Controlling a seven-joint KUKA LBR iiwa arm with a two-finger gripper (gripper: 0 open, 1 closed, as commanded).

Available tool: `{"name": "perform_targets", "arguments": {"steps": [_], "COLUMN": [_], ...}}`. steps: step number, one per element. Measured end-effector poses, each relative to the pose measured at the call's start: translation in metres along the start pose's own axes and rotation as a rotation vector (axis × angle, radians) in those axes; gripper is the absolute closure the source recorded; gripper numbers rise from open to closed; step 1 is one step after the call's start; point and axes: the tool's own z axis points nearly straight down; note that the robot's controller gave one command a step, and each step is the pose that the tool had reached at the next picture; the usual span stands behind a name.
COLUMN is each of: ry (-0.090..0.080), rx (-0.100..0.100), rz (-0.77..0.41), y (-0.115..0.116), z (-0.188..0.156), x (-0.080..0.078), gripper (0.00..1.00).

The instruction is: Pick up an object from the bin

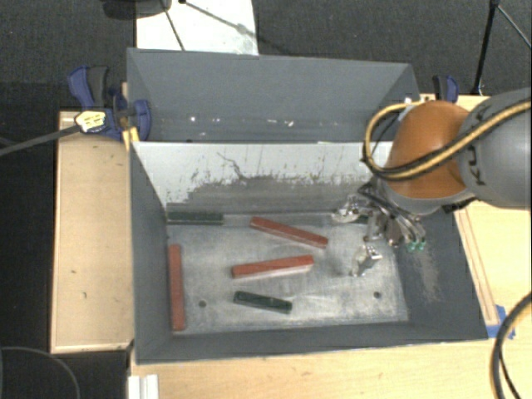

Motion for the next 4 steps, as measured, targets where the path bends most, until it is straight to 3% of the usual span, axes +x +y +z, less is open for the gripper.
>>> {"name": "perform_targets", "arguments": {"steps": [1,2,3,4], "ry": [-0.006,-0.006,-0.006,-0.017], "rx": [0.002,0.002,0.002,0.002], "rz": [-0.061,-0.064,-0.066,-0.037], "y": [0.041,0.041,0.041,0.086], "z": [0.022,0.022,0.022,0.026], "x": [0.019,0.019,0.019,-0.008], "gripper": [1.00,0.00,0.00,1.00]}}
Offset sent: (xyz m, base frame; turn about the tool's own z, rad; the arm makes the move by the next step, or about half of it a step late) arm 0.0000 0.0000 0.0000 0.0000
